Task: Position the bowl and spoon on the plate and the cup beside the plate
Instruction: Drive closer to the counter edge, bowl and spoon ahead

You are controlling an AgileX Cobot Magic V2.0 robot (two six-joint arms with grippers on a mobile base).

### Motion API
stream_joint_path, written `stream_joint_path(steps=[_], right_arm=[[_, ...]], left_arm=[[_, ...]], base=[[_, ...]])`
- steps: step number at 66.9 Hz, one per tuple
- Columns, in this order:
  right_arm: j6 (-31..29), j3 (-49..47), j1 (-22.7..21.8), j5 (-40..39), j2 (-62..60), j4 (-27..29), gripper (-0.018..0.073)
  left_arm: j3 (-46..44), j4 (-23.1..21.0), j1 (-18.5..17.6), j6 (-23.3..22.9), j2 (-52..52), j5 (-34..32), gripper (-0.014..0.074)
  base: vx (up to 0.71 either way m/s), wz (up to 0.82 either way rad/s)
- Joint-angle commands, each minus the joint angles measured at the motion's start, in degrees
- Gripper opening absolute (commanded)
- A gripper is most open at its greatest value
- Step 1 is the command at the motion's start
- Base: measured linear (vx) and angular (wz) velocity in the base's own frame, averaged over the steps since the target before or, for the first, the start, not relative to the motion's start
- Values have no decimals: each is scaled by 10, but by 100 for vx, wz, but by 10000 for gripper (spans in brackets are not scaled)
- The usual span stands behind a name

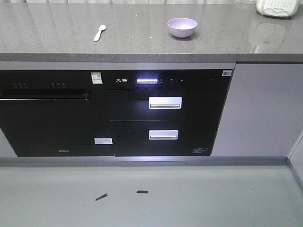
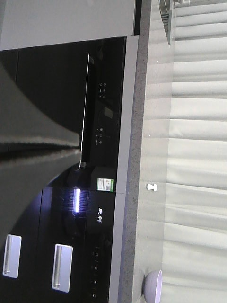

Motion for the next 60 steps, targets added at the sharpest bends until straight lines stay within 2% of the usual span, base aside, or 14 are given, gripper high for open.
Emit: stream_joint_path(steps=[1, 60], right_arm=[[-8, 4, 0, -38, -5, -3, -1], [-8, 4, 0, -38, -5, -3, -1]], left_arm=[[12, -5, 0, -3, -8, -44, -6], [12, -5, 0, -3, -8, -44, -6]], base=[[9, 0], [8, -1]])
